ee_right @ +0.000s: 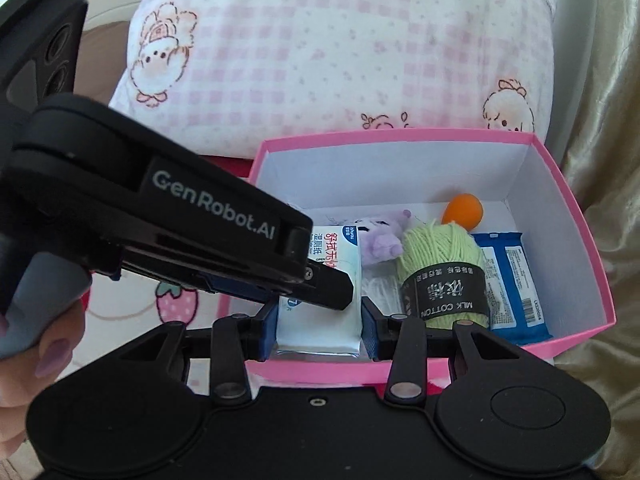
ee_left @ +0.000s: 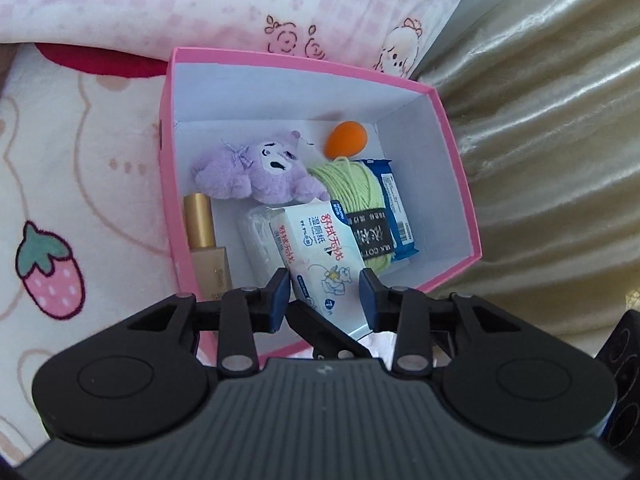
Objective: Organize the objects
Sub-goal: 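Carry the tissue pack with the left gripper into the pink box, then open the left gripper to release the tissue pack and withdraw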
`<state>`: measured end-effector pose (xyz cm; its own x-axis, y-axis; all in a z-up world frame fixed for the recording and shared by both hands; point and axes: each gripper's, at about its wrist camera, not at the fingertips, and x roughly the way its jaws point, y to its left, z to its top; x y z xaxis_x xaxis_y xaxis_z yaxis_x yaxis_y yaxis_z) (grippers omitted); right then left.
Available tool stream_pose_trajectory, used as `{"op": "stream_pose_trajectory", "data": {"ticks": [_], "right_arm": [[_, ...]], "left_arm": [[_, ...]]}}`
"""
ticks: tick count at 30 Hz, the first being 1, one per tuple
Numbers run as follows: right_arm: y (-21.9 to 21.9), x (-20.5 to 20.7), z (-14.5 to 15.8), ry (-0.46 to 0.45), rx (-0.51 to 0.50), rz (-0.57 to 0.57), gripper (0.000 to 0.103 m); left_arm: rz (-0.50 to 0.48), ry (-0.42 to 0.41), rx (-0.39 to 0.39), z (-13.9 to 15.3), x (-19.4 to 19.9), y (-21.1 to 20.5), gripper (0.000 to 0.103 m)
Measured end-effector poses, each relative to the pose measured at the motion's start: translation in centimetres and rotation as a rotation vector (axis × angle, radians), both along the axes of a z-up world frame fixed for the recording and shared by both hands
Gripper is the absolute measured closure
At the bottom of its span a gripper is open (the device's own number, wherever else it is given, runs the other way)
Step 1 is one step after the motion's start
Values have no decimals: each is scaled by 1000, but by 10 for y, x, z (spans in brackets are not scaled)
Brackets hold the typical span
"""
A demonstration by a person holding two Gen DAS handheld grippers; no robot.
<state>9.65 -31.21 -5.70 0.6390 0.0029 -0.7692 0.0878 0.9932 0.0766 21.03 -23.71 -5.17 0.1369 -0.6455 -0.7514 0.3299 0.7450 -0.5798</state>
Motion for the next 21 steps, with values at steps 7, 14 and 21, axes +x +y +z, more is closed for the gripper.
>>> {"op": "stream_pose_trajectory", "data": {"ticks": [7, 14, 21], "right_arm": [[-24, 26, -25, 48, 38, -37, 57], [-28, 38, -36, 82, 22, -45, 57], [-13, 30, -34, 33, -133, -39, 49]], "left_arm": [[13, 42, 41, -26, 25, -22, 70], [23, 28, 83, -33, 32, -35, 70], [41, -35, 109, -28, 24, -35, 68]]}}
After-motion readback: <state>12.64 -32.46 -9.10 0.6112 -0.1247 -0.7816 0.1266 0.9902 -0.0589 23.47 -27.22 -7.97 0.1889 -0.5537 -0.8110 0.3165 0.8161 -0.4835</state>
